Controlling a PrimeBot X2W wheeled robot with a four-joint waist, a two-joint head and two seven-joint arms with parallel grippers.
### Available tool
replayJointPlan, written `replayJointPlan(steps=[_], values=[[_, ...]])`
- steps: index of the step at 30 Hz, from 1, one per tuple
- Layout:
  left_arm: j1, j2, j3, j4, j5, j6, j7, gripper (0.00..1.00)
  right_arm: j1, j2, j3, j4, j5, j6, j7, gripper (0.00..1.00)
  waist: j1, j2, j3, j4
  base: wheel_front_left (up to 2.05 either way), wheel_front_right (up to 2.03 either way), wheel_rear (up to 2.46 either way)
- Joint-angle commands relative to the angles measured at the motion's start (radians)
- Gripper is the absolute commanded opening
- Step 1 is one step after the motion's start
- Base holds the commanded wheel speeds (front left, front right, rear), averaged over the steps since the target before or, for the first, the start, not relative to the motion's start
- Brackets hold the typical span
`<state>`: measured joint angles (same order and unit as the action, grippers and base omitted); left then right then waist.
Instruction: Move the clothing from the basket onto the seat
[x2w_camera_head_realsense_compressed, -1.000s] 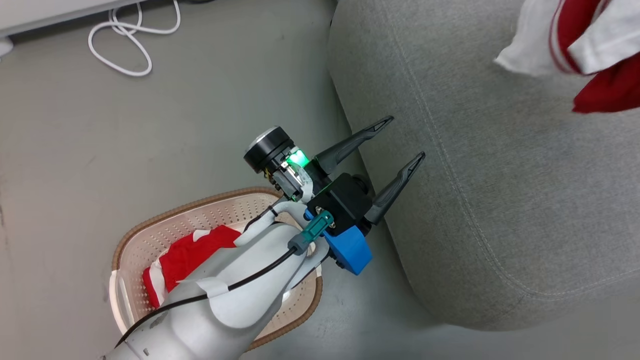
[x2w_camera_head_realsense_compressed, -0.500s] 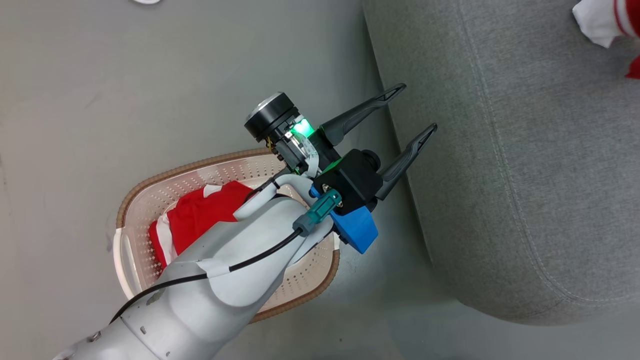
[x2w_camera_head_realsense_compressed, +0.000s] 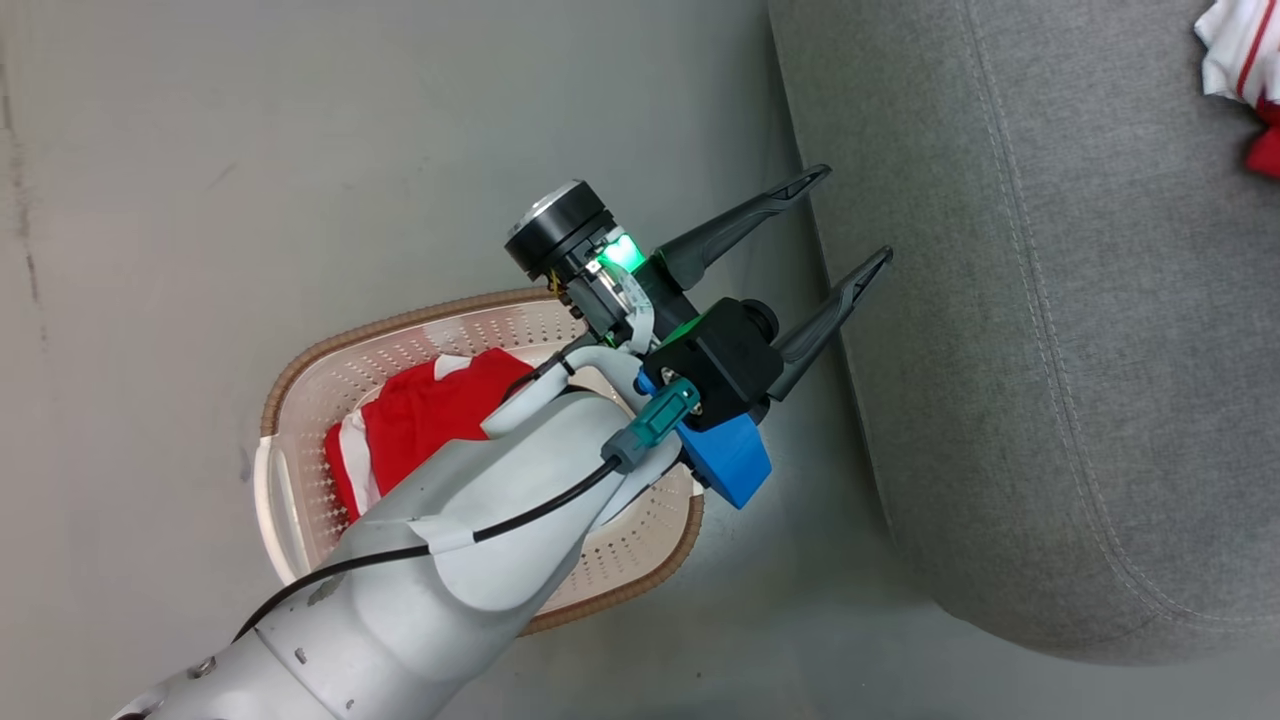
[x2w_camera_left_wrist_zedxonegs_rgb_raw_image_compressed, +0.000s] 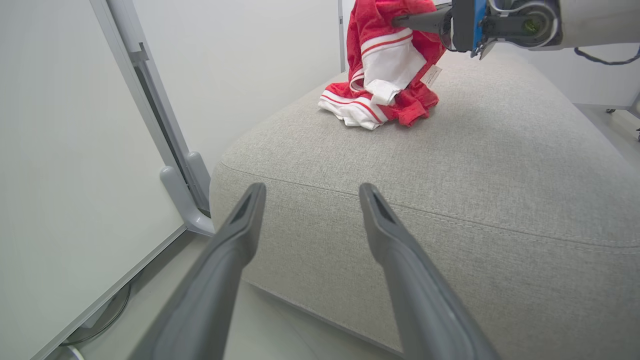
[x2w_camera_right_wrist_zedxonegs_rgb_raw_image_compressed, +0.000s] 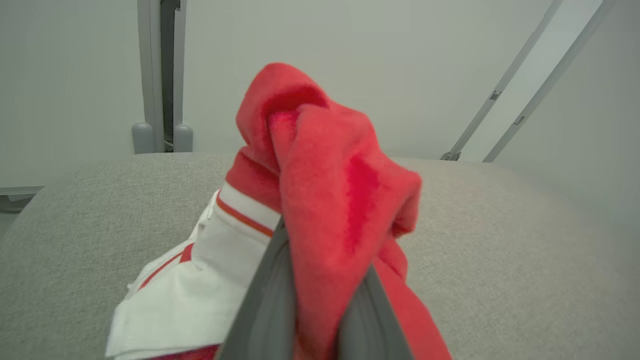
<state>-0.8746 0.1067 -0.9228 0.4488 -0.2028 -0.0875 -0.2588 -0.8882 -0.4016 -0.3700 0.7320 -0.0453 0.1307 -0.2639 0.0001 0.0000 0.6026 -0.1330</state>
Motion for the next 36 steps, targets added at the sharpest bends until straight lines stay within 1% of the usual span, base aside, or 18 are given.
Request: replayJointPlan(steps=[1, 6, 7, 8, 9, 15, 21, 27, 30, 36], values=[[-0.014, -0.003, -0.003, 0.001, -0.004, 0.006, -0.006, 1.00, 0.009, -0.011, -0.006, 0.011, -0.002, 0.000, -0.001, 0.00, -0.0001, 0.0000, 0.000, 0.005, 0.00, 0.00, 0.00], [-0.006, -0.008, -0.003, 0.007, -0.007, 0.008, -0.007, 1.00, 0.042, 0.000, -0.008, 0.059, 0.013, 0.000, -0.001, 0.00, -0.0001, 0.0000, -0.013, 0.015, 0.00, 0.00, 0.00], [-0.004, -0.009, -0.002, 0.007, -0.009, 0.009, -0.008, 1.00, 0.043, -0.002, -0.008, 0.063, 0.017, 0.000, -0.001, 0.11, -0.0001, 0.0000, -0.016, 0.015, 0.00, 0.00, 0.00], [-0.001, -0.009, -0.001, 0.009, -0.009, 0.009, -0.008, 1.00, 0.043, -0.003, -0.009, 0.058, 0.021, 0.000, -0.001, 0.80, -0.0001, 0.0000, -0.020, 0.013, 0.00, 0.00, 0.00], [0.001, -0.009, 0.000, 0.009, -0.010, 0.009, -0.008, 1.00, 0.049, 0.001, -0.012, 0.052, 0.024, 0.000, -0.001, 1.00, -0.0001, 0.0000, -0.025, 0.011, 0.00, 0.00, 0.00], [0.036, -0.005, 0.014, -0.003, -0.018, 0.017, -0.008, 1.00, 0.127, 0.029, -0.040, -0.042, 0.042, 0.000, -0.001, 1.00, -0.0001, 0.0000, -0.079, -0.004, 0.00, 0.00, 0.00], [0.087, -0.004, 0.034, -0.016, -0.032, 0.027, -0.008, 1.00, 0.258, 0.060, -0.050, -0.150, 0.034, 0.000, -0.001, 1.00, -0.0001, 0.0000, -0.159, -0.017, 0.00, 0.00, 0.00], [0.145, -0.004, 0.067, -0.034, -0.043, 0.037, -0.008, 1.00, 0.399, 0.091, -0.039, -0.281, 0.030, 0.000, -0.001, 1.00, -0.0001, 0.0000, -0.240, -0.007, 0.00, 0.00, 0.00], [0.179, 0.003, 0.091, -0.043, -0.046, 0.047, -0.008, 1.00, 0.458, 0.113, -0.012, -0.354, 0.041, 0.000, -0.001, 1.00, -0.0001, 0.0000, -0.273, 0.000, 0.00, 0.00, 0.00], [0.257, 0.022, 0.153, -0.061, -0.061, 0.070, -0.008, 1.00, 0.539, 0.173, 0.083, -0.489, 0.075, 0.000, -0.001, 1.00, -0.0001, 0.0000, -0.334, 0.029, 0.00, 0.00, 0.00]])
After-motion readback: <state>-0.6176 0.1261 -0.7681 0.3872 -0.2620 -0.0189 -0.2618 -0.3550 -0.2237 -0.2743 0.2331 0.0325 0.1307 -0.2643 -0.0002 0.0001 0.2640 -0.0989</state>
